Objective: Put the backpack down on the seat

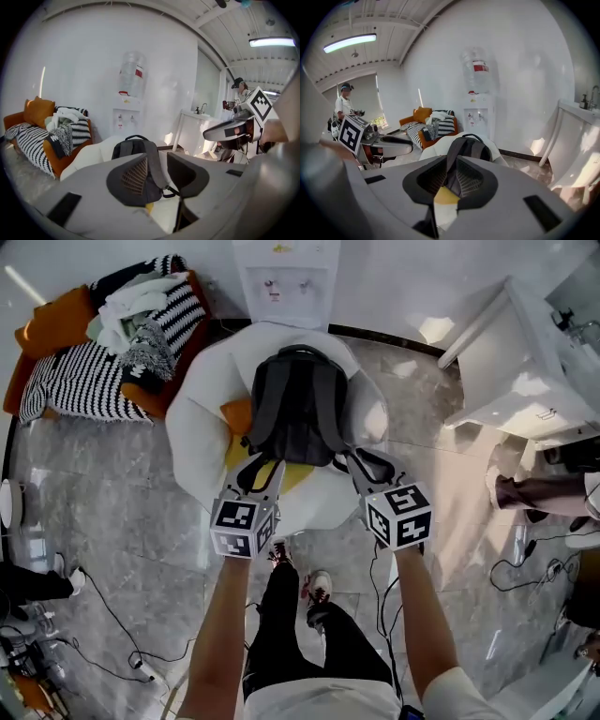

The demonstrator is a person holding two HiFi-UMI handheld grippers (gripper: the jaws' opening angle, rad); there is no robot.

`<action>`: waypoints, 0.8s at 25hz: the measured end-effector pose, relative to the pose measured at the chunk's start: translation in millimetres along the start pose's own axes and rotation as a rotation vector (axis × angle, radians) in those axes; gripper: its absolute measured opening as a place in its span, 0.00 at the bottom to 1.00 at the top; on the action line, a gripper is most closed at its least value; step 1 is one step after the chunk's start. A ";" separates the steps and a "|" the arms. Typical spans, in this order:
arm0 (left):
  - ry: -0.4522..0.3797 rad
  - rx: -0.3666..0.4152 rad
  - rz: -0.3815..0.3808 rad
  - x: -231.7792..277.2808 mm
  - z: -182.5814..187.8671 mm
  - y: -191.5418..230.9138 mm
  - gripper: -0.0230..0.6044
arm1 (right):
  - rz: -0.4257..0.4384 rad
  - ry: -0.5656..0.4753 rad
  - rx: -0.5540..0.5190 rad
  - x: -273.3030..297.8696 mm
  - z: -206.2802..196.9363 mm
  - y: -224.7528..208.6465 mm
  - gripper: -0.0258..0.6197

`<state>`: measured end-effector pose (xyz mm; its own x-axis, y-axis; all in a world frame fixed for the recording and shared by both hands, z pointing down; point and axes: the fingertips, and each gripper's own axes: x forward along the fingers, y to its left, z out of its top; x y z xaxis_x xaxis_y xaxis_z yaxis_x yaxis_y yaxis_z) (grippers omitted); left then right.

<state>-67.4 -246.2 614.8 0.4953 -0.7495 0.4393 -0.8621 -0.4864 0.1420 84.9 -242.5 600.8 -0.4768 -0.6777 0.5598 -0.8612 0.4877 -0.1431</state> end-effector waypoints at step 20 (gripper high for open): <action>-0.138 0.080 -0.050 -125.8 96.8 -87.7 0.11 | 0.045 -0.117 -0.023 -131.6 78.9 75.3 0.05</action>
<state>-43.7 -152.7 461.3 0.5522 -0.7753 0.3065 -0.8274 -0.5548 0.0872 68.8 -160.0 452.0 -0.5330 -0.7137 0.4544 -0.8350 0.5305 -0.1461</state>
